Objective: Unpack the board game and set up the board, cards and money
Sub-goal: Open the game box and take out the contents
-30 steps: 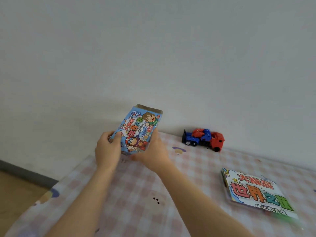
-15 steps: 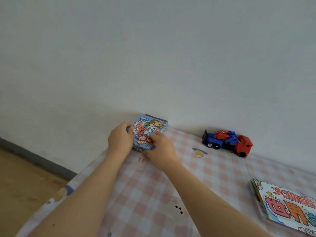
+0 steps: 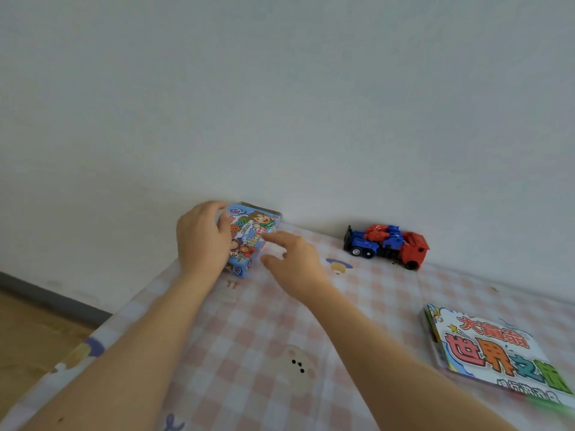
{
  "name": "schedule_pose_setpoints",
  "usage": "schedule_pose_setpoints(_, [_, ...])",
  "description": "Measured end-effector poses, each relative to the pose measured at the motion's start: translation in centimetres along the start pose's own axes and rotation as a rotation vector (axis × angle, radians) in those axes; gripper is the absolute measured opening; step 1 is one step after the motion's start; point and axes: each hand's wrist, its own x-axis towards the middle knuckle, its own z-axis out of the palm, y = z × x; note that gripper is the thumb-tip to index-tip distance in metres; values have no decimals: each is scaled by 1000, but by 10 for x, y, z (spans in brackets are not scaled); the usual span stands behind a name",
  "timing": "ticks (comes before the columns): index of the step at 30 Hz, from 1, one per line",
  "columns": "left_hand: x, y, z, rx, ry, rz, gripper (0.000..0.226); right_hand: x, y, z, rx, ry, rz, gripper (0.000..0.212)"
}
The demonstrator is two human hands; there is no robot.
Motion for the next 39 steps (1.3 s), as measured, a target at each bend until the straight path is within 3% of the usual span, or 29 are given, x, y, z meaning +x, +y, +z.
schedule_pose_setpoints(4, [-7, 42, 7, -138, -40, 97, 25, -12, 17, -37, 6, 123, 40, 33])
schedule_pose_setpoints(10, [-41, 111, 30, -262, -306, 218, 26, -40, 51, -101, 8, 266, 92, 29])
schedule_pose_setpoints(15, [-83, 159, 51, -420, -471, 182, 29, -70, 81, -143, 3, 358, 182, 27])
schedule_pose_setpoints(24, [-155, 211, 70, -416, -658, 54, 31, -137, 142, -184, -31, 447, 338, 25])
schedule_pose_setpoints(32, [-176, 225, 72, -374, -683, 28, 34, -172, 170, -186, -25, 646, 364, 26])
schedule_pose_setpoints(39, [-177, 223, 72, -344, -676, 64, 35, -174, 178, -180, 31, 657, 424, 29])
